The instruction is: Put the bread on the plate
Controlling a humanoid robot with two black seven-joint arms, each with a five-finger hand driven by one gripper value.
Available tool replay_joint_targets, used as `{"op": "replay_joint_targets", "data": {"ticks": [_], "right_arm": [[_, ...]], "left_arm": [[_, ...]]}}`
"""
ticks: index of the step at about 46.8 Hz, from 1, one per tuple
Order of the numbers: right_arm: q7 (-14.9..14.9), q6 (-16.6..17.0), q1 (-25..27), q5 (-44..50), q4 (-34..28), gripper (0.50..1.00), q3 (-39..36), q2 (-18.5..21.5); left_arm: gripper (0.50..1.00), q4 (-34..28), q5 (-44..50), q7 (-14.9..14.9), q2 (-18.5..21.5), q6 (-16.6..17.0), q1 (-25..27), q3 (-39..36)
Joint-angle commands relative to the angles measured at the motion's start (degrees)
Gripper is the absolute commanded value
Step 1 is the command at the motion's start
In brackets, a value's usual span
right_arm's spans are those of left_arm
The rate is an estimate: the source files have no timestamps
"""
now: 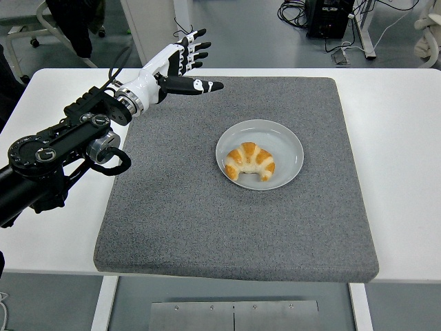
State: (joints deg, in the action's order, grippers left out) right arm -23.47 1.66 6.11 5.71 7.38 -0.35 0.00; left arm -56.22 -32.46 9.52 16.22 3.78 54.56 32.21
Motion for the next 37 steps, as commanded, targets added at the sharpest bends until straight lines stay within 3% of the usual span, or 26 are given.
{"op": "replay_joint_targets", "data": {"ticks": [1,7,17,29,37], "right_arm": [[0.0,0.01,0.04,0.0,0.0,1.0,0.0,0.0],[0.0,0.01,0.04,0.0,0.0,1.0,0.0,0.0],[0.0,-0.08,0.04,0.0,0.0,1.0,0.0,0.0],[0.0,-0.08,-0.05,0.0,0.0,1.0,0.0,0.0],[0.0,0.01,0.04,0.0,0.0,1.0,0.0,0.0]], "left_arm": [[0.969,0.41,4.15,-0.03,-0.13,0.79,-0.86,2.15],[0.969,3.39,10.04,0.15,-0.93,1.05,-2.0,3.73],[0.969,11.65,17.43,5.77,-4.44,1.05,-2.27,4.61],[0.969,16.23,23.05,9.55,-7.16,0.97,-2.35,5.32],[0.969,19.39,26.84,9.73,-8.31,0.44,-2.35,8.3]]}}
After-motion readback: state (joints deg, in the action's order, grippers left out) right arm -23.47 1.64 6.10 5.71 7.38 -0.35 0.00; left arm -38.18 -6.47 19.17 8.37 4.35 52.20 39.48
